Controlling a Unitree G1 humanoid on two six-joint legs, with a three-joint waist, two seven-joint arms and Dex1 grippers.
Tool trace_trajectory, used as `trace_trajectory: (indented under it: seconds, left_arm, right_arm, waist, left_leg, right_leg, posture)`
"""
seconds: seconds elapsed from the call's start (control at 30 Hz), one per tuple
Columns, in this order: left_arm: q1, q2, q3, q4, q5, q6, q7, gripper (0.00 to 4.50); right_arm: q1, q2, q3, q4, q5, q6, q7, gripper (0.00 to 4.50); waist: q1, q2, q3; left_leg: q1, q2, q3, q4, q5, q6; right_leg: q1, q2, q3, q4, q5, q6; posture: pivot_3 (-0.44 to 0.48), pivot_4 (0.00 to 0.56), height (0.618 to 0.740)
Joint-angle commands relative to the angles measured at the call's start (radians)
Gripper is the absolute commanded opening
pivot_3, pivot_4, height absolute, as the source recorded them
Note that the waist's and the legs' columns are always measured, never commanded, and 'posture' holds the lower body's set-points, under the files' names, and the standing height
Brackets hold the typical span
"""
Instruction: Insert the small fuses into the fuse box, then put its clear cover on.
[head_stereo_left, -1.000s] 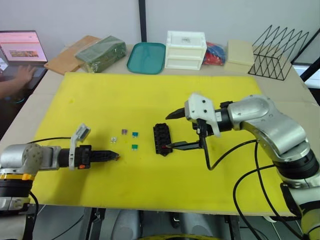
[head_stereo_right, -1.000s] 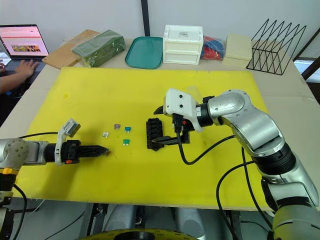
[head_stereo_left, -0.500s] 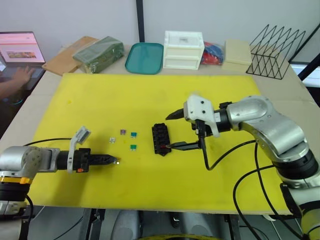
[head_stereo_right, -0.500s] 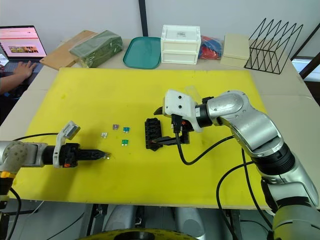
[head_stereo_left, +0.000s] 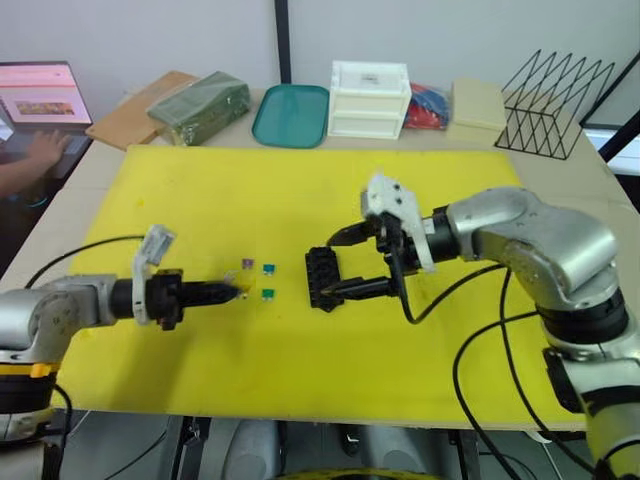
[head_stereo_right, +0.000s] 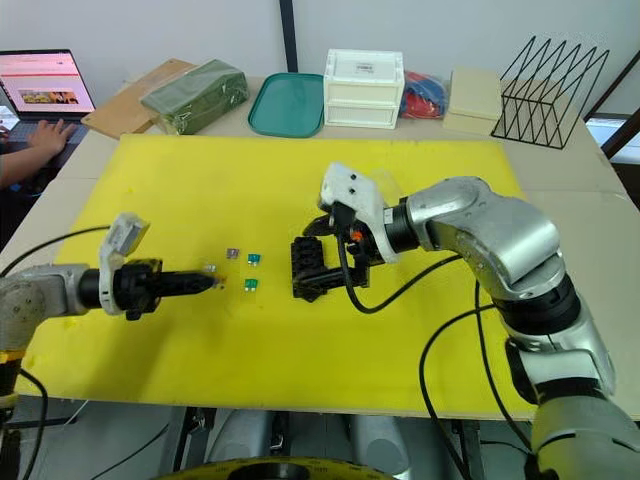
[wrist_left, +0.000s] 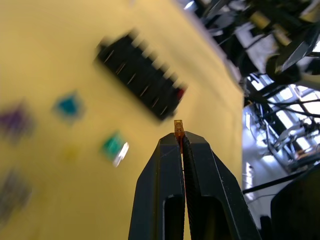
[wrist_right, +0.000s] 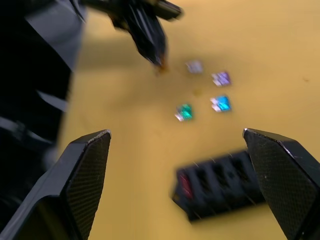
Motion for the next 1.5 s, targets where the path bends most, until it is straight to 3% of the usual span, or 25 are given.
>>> trace_trajectory:
  seconds: [0.03, 0.23, 0.33, 0.47, 0.8, 0.87, 0.97, 1.37, 1.5]
  left_arm:
    - [-0.059, -0.036, 0.024, -0.102, -0.052, -0.032, 0.050, 0.03]
    - [-0.134, -0.084, 0.009, -0.166, -0.097, -0.042, 0.107, 0.03]
    - [-0.139, -0.085, 0.001, -0.178, -0.107, -0.044, 0.114, 0.00]
    - [-0.131, -0.077, -0.006, -0.184, -0.107, -0.057, 0.108, 0.00]
    - [-0.122, -0.069, -0.025, -0.182, -0.098, -0.085, 0.099, 0.00]
    - [-0.120, -0.067, -0.032, -0.180, -0.095, -0.092, 0.099, 0.00]
    - [-0.115, -0.064, -0.037, -0.179, -0.094, -0.101, 0.100, 0.00]
    - [-0.111, -0.059, -0.038, -0.171, -0.092, -0.115, 0.102, 0.00]
    - [-0.104, -0.057, -0.041, -0.169, -0.089, -0.122, 0.099, 0.00]
  right_arm:
    - [-0.057, 0.057, -0.100, 0.011, 0.103, 0.150, -0.062, 4.50]
    - [-0.099, 0.151, -0.178, 0.048, 0.165, 0.283, -0.163, 4.50]
    - [-0.103, 0.183, -0.200, 0.055, 0.180, 0.314, -0.202, 3.83]
    - [-0.106, 0.202, -0.216, 0.072, 0.202, 0.325, -0.243, 2.51]
    - [-0.092, 0.206, -0.225, 0.083, 0.277, 0.325, -0.304, 2.51]
    - [-0.092, 0.208, -0.227, 0.084, 0.292, 0.325, -0.314, 2.18]
    - [-0.098, 0.204, -0.225, 0.088, 0.313, 0.325, -0.328, 1.29]
    - [-0.110, 0.185, -0.214, 0.099, 0.360, 0.325, -0.360, 1.29]
    - [-0.113, 0.185, -0.216, 0.103, 0.369, 0.325, -0.367, 0.47]
  waist:
    - [0.000, 0.000, 0.000]
    - [-0.004, 0.000, 0.000]
    - [-0.007, 0.000, 0.000]
    - [-0.006, 0.000, 0.000]
    - [-0.007, 0.000, 0.000]
    - [-0.007, 0.000, 0.000]
    - [-0.007, 0.000, 0.000]
    - [-0.007, 0.000, 0.000]
    - [-0.007, 0.000, 0.000]
  left_leg:
    - [0.000, 0.000, 0.000, 0.000, 0.000, 0.000]
    - [0.000, 0.000, 0.000, 0.000, 0.000, 0.000]
    - [0.000, 0.000, 0.000, 0.000, 0.000, 0.000]
    - [0.000, 0.000, 0.000, 0.000, 0.000, 0.000]
    - [0.000, 0.000, 0.000, 0.000, 0.000, 0.000]
    - [0.000, 0.000, 0.000, 0.000, 0.000, 0.000]
    - [0.000, 0.000, 0.000, 0.000, 0.000, 0.000]
    - [0.000, 0.000, 0.000, 0.000, 0.000, 0.000]
    - [0.000, 0.000, 0.000, 0.000, 0.000, 0.000]
  right_leg:
    - [0.000, 0.000, 0.000, 0.000, 0.000, 0.000]
    - [0.000, 0.000, 0.000, 0.001, 0.000, 0.000]
    - [0.000, 0.001, 0.000, 0.001, 0.000, 0.000]
    - [0.000, 0.001, 0.000, 0.001, 0.000, 0.000]
    - [0.000, 0.001, 0.000, 0.000, 0.000, 0.000]
    - [0.000, 0.001, 0.000, 0.000, 0.000, 0.000]
    - [0.000, 0.001, 0.000, 0.001, 0.000, 0.000]
    - [0.000, 0.001, 0.000, 0.000, 0.000, 0.000]
    - [0.000, 0.001, 0.000, 0.000, 0.000, 0.000]
  posture:
    - [0.000, 0.150, 0.740]
    - [0.000, 0.150, 0.740]
    - [0.000, 0.150, 0.740]
    - [0.000, 0.150, 0.740]
    - [0.000, 0.150, 0.740]
    - [0.000, 0.150, 0.740]
    - [0.000, 0.150, 0.740]
    - [0.000, 0.150, 0.740]
    - [0.000, 0.150, 0.740]
